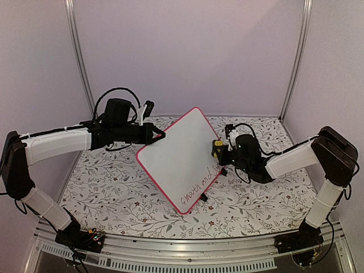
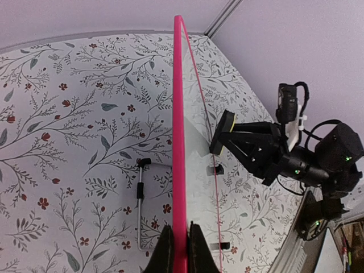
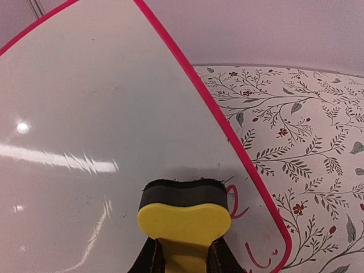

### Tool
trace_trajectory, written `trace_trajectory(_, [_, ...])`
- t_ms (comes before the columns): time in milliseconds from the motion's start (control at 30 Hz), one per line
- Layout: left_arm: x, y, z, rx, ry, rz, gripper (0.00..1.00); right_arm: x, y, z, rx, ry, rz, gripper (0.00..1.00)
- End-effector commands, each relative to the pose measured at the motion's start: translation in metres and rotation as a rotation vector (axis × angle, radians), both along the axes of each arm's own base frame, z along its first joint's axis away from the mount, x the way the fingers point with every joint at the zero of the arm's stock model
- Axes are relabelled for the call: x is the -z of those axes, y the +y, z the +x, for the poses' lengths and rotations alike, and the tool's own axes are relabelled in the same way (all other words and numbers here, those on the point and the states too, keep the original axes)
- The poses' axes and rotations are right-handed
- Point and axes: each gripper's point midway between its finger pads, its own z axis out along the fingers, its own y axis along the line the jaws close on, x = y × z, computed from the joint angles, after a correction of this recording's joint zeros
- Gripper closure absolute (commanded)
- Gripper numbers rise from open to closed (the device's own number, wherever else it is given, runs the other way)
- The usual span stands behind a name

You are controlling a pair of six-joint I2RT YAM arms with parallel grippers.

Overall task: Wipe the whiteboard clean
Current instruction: Erase the whiteboard at the center of the board.

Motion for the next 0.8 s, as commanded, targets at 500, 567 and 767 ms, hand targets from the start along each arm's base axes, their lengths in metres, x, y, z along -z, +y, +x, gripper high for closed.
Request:
trace_trajectory(500, [0.046,-0.003,-0.012,0.069,0.034,0.136,1.0,-0.017,0.034,0.021,-0.087,-0.032,0.009,0.86])
trace_trajectory(567, [0.046,-0.004,-0.013,0.071,0.037,0.132,1.0,-0.009,0.028,0.013,-0.091,-0.015,0.012,0.86])
trace_trajectory(767, [0.038,-0.002,-0.013,0.067,0.021,0.123,1.0,0.001,0.003,-0.011,-0.071,0.01,-0.019,0.86])
